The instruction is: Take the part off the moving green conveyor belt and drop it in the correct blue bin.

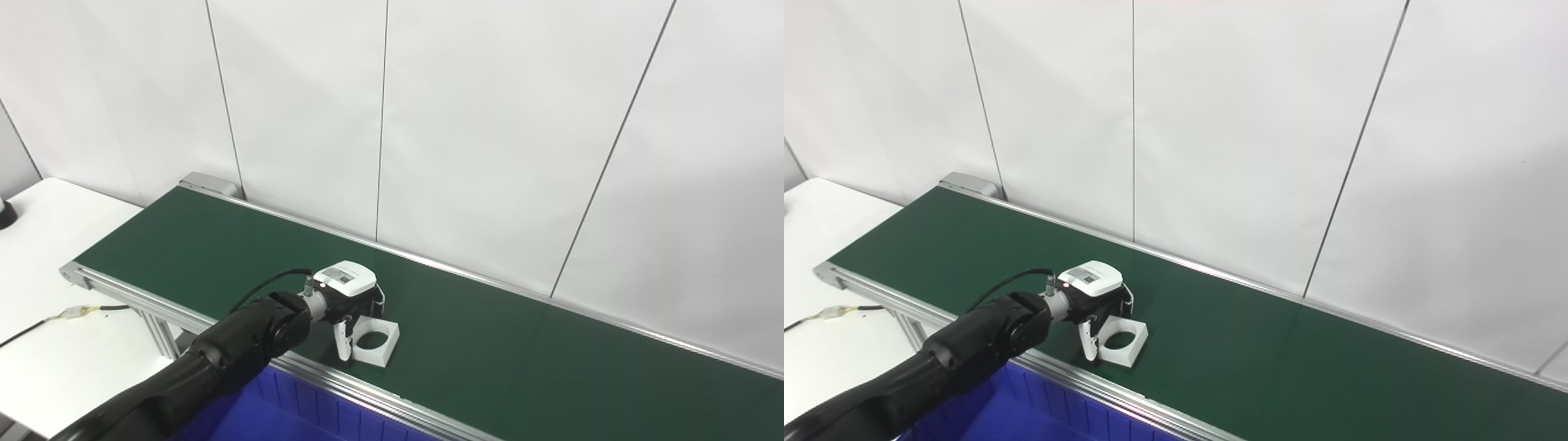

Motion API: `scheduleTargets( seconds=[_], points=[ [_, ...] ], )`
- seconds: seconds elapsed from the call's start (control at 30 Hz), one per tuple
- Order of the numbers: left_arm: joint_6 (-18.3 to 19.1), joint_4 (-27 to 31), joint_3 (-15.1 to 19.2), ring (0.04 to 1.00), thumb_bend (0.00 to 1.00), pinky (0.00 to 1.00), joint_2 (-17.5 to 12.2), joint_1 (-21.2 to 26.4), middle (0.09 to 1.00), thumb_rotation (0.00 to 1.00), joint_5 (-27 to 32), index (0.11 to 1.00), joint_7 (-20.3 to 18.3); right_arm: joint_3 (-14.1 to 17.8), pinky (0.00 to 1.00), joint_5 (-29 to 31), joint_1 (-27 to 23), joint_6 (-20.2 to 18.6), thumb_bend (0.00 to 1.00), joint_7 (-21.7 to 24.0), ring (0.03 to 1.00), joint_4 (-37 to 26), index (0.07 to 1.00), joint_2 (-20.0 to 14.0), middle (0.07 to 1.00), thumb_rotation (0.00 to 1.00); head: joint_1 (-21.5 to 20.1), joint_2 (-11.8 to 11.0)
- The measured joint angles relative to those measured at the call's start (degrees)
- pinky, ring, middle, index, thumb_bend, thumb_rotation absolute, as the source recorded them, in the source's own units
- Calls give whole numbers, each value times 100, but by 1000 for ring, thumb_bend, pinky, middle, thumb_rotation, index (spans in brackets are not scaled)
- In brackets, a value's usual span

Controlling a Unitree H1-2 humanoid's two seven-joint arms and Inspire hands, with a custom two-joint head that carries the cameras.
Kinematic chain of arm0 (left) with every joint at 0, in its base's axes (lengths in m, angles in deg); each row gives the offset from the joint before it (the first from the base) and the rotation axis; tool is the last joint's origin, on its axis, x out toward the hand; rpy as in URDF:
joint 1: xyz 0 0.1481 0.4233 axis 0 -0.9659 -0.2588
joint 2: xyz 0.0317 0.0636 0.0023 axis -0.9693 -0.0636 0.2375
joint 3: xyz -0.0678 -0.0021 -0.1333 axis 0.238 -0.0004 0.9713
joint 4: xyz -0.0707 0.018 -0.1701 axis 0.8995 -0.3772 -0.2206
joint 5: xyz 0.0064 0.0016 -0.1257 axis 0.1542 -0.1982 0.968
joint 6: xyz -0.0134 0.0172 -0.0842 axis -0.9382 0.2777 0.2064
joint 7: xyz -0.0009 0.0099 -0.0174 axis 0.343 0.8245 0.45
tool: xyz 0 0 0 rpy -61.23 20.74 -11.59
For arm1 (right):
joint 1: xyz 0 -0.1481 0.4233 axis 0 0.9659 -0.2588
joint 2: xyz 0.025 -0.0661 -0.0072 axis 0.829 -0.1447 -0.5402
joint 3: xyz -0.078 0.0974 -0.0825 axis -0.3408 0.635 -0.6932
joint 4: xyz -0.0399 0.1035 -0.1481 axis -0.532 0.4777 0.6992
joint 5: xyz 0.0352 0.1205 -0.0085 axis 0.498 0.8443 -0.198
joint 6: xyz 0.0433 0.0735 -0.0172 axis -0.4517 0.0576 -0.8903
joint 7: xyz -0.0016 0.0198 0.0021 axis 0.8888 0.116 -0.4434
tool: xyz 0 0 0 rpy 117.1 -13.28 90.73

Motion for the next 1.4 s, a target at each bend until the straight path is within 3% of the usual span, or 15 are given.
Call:
scheduleTargets(
  seconds=[0.2, 0.6, 0.73, 1.1, 1.4],
  points=[
    [52, 275, 80, 622, 518, 834, -1, -139, 521, 0, 78, 459, -83, 6, 597, 6, 2, 0, 502, 0, 703, -8, 841, -21, 780, 755, -61, 18],
    [273, 1905, 735, 611, 518, 809, -108, -515, 488, 0, 212, 499, -617, 6, 584, 7, -45, 0, 508, -1, 687, -21, 830, -56, 771, 712, -114, 18],
    [270, 2250, 865, 570, 517, 788, -181, -517, 461, 0, 211, 523, -646, 10, 583, 2, -41, 0, 515, -4, 687, -3, 829, -64, 770, 713, -132, 9],
    [273, 3176, 1139, 581, 518, 799, -249, -670, 465, 0, 214, 522, -1023, -4, 584, -5, -43, 0, 505, -23, 688, 3, 828, -80, 769, 691, -176, 79],
    [512, 4181, 1536, 555, 517, 795, -285, -1271, 453, 0, 816, 523, -1586, 12, 587, 15, -28, 0, 491, -20, 692, -90, 822, -82, 765, 653, -396, 255]
  ],
)
